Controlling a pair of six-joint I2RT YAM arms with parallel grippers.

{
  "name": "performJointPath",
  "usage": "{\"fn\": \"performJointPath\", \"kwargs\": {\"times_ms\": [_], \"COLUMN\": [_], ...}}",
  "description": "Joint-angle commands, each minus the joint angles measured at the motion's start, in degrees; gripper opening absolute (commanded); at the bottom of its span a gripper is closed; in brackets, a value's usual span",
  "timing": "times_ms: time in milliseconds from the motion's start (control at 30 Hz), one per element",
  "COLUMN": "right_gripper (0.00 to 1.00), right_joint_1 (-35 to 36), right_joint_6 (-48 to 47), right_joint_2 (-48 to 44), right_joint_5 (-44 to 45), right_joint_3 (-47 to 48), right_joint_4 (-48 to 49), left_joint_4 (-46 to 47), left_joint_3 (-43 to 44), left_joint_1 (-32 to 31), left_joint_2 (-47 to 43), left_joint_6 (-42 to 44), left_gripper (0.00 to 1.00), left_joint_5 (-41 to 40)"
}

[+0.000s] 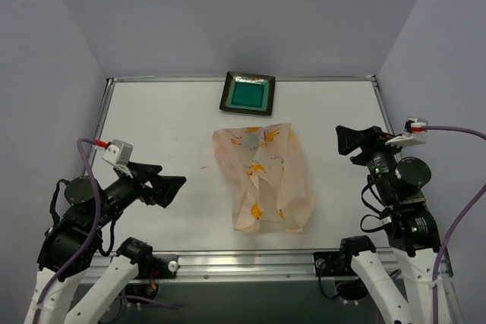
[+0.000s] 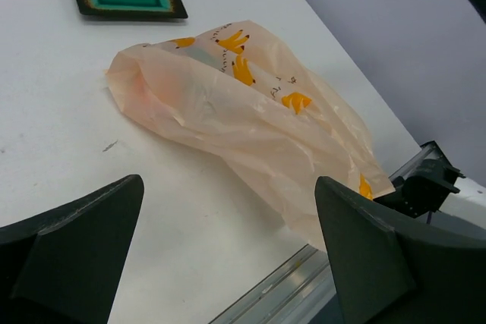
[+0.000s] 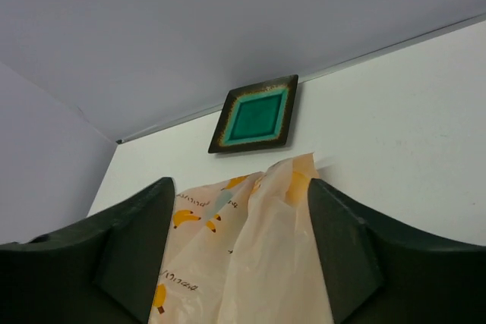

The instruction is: Take the fake fruits out of the plastic bag

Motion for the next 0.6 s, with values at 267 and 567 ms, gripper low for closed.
{"fn": "performJointPath", "kwargs": {"times_ms": [267,567], "right_gripper": [0.34,0.7], "right_joint_1": [0.03,8.02], "right_joint_6": [-0.16,-0.17], "right_joint_2": [4.16,7.16], "right_joint_5": [-15.85,-13.31], "right_joint_3": [-3.45,-10.31], "right_joint_4": [-0.26,-4.23], "left_joint_4": [21.79,17.7], "left_joint_3": [-6.95,-6.08], "left_joint_1": [-0.5,-19.43], "left_joint_2": [7.43,13.93], "left_joint_6": [-14.15,-9.78], "left_gripper": [0.48,0.79], "left_joint_5": [15.74,-0.15]}}
